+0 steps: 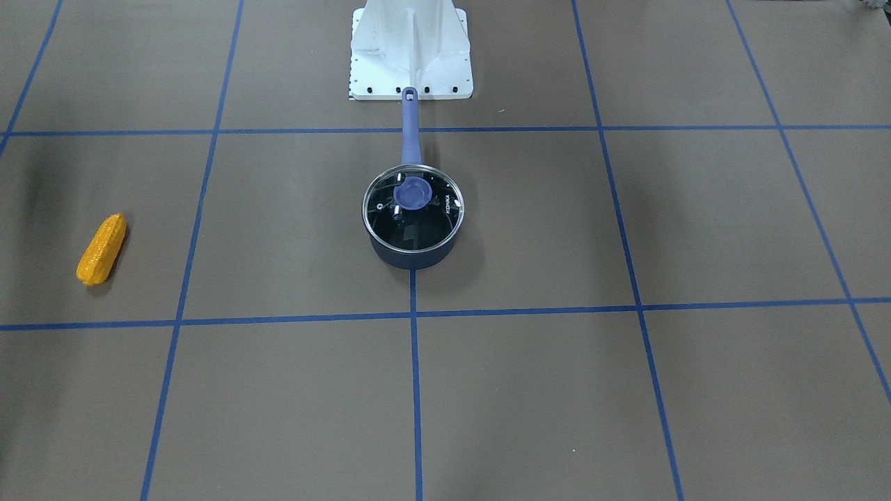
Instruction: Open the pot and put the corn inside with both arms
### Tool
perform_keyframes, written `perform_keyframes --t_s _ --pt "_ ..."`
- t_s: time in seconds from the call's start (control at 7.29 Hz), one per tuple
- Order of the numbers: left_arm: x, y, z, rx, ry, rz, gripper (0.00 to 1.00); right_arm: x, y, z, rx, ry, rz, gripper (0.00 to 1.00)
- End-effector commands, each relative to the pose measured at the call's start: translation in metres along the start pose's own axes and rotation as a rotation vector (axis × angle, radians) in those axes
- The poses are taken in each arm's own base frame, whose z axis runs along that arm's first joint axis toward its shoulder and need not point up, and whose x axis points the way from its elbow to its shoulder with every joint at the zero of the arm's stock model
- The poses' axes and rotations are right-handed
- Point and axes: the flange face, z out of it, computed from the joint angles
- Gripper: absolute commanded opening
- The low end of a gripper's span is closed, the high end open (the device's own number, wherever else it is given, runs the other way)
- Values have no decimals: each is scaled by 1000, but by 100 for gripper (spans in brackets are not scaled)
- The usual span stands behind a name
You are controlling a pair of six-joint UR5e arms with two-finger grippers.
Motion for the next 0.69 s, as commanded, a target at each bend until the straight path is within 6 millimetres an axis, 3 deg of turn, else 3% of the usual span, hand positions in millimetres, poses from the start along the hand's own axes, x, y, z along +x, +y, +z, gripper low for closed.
perform_keyframes --t_s 0.0,0.27,0.55 --pt "81 8 13 7 14 -41 98 -31 5 30 -6 20 8 99" --pt "176 40 23 1 48 -104 98 -46 27 59 12 -11 58 99" --pt "262 74 45 0 64 -131 98 -35 49 75 0 -19 53 100"
